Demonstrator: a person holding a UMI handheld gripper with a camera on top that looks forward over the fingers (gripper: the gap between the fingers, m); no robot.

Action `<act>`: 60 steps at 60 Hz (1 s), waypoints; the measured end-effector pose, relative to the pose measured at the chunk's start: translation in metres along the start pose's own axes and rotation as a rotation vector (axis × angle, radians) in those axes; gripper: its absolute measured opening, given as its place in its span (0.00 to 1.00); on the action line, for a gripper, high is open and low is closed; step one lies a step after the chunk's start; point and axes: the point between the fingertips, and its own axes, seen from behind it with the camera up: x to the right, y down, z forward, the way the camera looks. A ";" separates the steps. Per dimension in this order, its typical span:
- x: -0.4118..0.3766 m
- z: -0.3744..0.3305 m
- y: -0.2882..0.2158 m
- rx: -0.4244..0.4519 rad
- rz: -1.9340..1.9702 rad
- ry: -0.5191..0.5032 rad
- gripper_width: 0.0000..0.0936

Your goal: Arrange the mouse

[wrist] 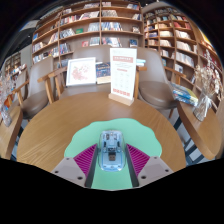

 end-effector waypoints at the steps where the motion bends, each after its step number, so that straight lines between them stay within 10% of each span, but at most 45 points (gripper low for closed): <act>1: -0.001 -0.001 0.000 0.000 0.004 -0.004 0.62; 5: 0.000 -0.010 -0.004 -0.001 0.019 0.001 0.86; 13: 0.002 -0.055 -0.017 0.030 0.054 0.004 0.90; 37: 0.002 -0.269 0.035 0.121 0.043 0.020 0.90; 60: 0.007 -0.320 0.066 0.181 -0.027 0.038 0.90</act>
